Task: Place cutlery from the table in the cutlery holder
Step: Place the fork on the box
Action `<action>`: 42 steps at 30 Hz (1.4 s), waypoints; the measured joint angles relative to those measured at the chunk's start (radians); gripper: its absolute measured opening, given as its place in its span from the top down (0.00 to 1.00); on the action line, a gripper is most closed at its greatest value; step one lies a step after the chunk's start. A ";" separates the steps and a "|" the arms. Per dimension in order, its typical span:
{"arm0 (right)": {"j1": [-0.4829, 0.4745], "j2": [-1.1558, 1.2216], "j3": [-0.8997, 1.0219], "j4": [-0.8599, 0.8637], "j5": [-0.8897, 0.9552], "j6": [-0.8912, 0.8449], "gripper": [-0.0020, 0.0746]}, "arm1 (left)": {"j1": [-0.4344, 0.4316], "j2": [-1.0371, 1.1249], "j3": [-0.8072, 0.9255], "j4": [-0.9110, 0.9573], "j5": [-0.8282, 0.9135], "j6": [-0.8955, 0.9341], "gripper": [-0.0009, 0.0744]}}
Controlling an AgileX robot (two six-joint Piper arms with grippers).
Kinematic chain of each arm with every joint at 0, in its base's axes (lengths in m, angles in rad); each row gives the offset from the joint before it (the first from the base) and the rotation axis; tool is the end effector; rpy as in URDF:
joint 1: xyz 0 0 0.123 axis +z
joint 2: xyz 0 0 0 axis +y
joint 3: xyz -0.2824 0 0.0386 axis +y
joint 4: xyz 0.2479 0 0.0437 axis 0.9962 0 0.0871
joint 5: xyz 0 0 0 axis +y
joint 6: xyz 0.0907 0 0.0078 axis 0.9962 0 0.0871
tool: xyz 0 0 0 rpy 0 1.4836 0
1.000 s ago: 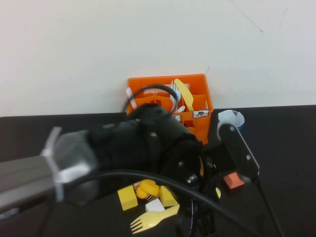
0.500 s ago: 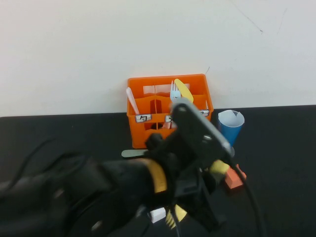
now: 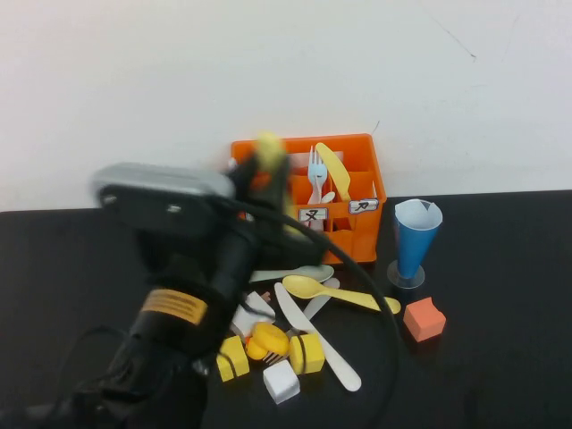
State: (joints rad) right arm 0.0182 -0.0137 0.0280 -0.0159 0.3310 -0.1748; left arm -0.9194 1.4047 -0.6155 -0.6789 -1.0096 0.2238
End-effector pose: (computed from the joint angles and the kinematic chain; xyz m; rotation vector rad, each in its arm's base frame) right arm 0.0536 0.0005 0.1745 -0.1865 1.8211 -0.1256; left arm 0.2038 -0.1876 0.2771 0.0482 1.4303 -0.5240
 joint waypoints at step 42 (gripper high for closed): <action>0.000 0.000 0.000 0.000 0.000 0.000 0.98 | 0.494 0.539 -0.558 0.879 0.198 -0.652 0.74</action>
State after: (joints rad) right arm 0.0182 -0.0137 0.0280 -0.0159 0.3310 -0.1748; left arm -0.4256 1.9440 -1.1737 0.1998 -0.8120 -0.4285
